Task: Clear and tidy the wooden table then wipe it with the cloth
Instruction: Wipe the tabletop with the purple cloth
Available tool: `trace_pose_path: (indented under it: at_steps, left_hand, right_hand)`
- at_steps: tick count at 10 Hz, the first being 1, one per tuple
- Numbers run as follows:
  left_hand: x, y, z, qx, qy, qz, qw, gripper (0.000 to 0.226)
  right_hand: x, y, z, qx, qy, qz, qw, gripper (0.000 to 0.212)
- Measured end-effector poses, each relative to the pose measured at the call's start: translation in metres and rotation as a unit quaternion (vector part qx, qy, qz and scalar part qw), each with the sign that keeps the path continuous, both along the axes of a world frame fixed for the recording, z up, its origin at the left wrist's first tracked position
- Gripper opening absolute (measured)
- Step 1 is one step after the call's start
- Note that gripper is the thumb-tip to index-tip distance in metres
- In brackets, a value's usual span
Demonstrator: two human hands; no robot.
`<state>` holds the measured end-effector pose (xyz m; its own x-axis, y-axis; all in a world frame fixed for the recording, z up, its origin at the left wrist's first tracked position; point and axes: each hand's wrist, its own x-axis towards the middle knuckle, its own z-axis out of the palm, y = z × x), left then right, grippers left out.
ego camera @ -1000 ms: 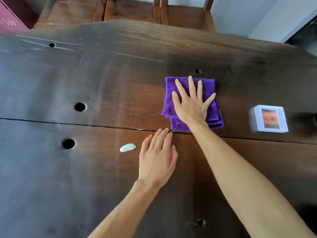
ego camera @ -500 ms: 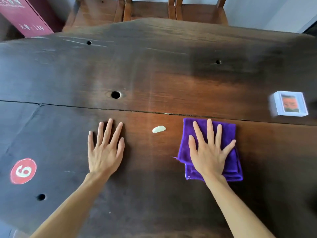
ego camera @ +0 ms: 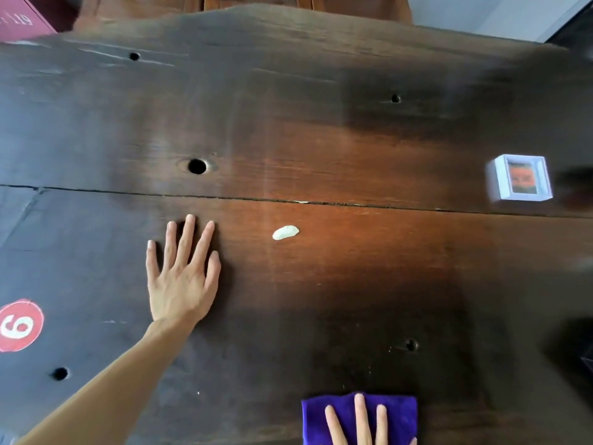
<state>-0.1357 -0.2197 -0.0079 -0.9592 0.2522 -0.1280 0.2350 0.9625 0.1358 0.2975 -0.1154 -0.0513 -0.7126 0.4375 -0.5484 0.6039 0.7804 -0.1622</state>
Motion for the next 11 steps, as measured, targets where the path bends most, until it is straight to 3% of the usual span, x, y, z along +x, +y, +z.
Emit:
trace_pose_path:
  at_steps: [2, 3, 4, 6, 8, 10, 11]
  left_hand:
    - [0.000, -0.002, -0.002, -0.003, 0.008, 0.002, 1.000, 0.059]
    - [-0.002, -0.001, -0.001, 0.004, 0.006, 0.009, 1.000, 0.059]
    - [-0.004, -0.001, 0.001, 0.004, 0.004, 0.010, 1.000, 0.059]
    - [-0.006, 0.002, 0.004, 0.008, 0.004, 0.018, 1.000, 0.060]
    - [-0.010, 0.008, 0.002, 0.012, 0.099, 0.019, 0.995, 0.054]
    - [-0.020, 0.011, -0.008, 0.026, 0.106, 0.013, 0.994, 0.056]
    - [-0.032, 0.005, -0.011, 0.034, 0.085, -0.015, 0.996, 0.044]
  right_hand:
    - [-0.062, 0.052, 0.014, 0.078, 0.061, -0.011, 0.995, 0.062]
    - [-0.228, 0.125, 0.054, 0.070, 0.100, 0.014, 0.992, 0.061]
    - [-0.298, 0.162, 0.053, 0.125, 0.104, 0.047, 0.986, 0.058]
    - [-0.463, 0.242, 0.055, 0.142, 0.139, 0.093, 0.976, 0.056]
    - [-0.609, 0.286, 0.056, 0.127, 0.164, 0.045, 0.977, 0.054]
    - [-0.742, 0.304, 0.058, 0.138, 0.182, 0.015, 0.973, 0.055]
    - [-0.801, 0.311, 0.062, 0.142, 0.179, 0.006, 0.973, 0.056]
